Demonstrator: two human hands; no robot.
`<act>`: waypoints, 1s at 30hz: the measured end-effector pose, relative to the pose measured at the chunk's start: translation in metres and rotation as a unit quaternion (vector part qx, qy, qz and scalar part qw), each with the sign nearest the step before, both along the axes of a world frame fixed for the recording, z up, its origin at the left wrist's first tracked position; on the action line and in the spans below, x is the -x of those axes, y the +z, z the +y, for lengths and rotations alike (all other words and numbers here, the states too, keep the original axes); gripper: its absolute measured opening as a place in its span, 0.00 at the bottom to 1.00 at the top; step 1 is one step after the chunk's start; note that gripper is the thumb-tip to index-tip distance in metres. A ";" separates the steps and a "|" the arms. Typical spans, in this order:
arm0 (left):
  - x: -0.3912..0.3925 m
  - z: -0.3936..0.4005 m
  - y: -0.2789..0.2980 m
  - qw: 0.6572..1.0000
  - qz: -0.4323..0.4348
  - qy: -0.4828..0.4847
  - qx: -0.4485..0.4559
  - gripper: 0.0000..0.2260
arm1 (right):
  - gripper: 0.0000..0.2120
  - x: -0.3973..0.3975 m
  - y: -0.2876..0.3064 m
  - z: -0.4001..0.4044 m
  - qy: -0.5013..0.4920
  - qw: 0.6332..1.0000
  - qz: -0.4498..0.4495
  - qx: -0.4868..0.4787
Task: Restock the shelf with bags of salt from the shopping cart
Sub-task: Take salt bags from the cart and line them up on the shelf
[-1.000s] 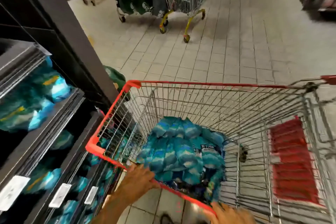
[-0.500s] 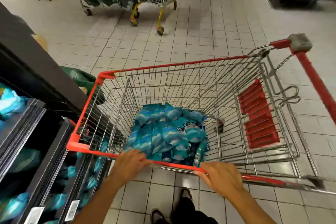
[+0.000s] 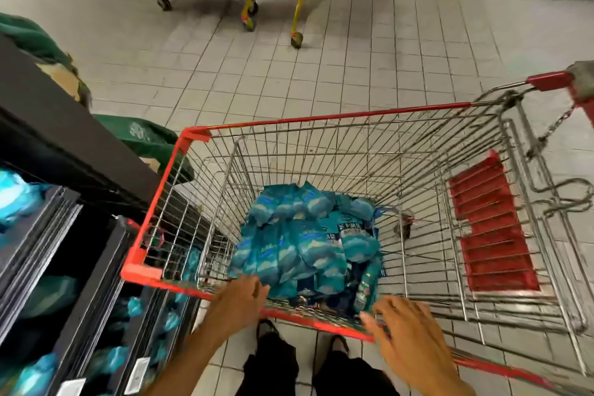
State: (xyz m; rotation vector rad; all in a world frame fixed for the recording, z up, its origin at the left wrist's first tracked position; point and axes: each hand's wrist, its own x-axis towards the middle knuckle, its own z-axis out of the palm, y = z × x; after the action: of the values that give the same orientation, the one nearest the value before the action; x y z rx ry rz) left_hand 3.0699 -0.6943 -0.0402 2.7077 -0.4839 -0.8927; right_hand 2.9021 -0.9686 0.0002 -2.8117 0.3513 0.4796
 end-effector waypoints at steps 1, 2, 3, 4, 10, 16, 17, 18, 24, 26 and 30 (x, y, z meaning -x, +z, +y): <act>-0.008 -0.001 -0.004 1.000 0.008 0.013 0.004 0.14 | 0.40 -0.011 -0.002 0.005 -0.036 0.999 0.008 -0.030; -0.018 -0.001 -0.009 0.999 0.009 0.031 0.008 0.14 | 0.38 -0.023 -0.007 0.012 -0.071 0.996 0.013 -0.061; -0.030 -0.003 -0.016 0.998 0.018 0.053 0.012 0.14 | 0.33 -0.039 -0.014 0.020 -0.097 0.991 0.018 -0.088; -0.042 -0.006 -0.025 0.997 0.036 0.071 0.018 0.14 | 0.26 -0.055 -0.024 0.029 -0.117 0.987 0.030 -0.109; -0.101 -0.019 -0.094 0.976 0.128 0.177 -0.005 0.19 | 0.20 -0.155 -0.110 0.076 -0.141 0.966 0.113 -0.186; -0.125 -0.015 -0.177 0.960 0.159 0.225 -0.036 0.27 | 0.26 -0.218 -0.208 0.102 -0.173 0.955 0.152 -0.189; -0.127 -0.013 -0.189 0.963 0.147 0.223 -0.039 0.27 | 0.27 -0.227 -0.222 0.104 -0.177 0.949 0.159 -0.204; -0.129 -0.011 -0.199 0.964 0.138 0.223 -0.036 0.27 | 0.27 -0.235 -0.234 0.106 -0.182 0.944 0.164 -0.222; -0.136 -0.011 -0.242 0.964 0.107 0.230 -0.076 0.33 | 0.32 -0.250 -0.271 0.115 -0.228 0.931 0.148 -0.243; -0.135 -0.014 -0.251 0.963 0.077 0.233 -0.113 0.35 | 0.32 -0.251 -0.272 0.119 -0.230 0.937 0.166 -0.205; -0.127 -0.019 -0.260 0.953 0.020 0.246 -0.174 0.30 | 0.30 -0.255 -0.275 0.140 -0.242 0.933 0.205 -0.171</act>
State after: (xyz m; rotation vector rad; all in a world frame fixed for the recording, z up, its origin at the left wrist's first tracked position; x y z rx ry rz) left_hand 3.1968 -0.7138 -0.2998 2.8933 0.3864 -0.9484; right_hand 3.1568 -0.8290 -0.2746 -2.1661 0.9165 0.9045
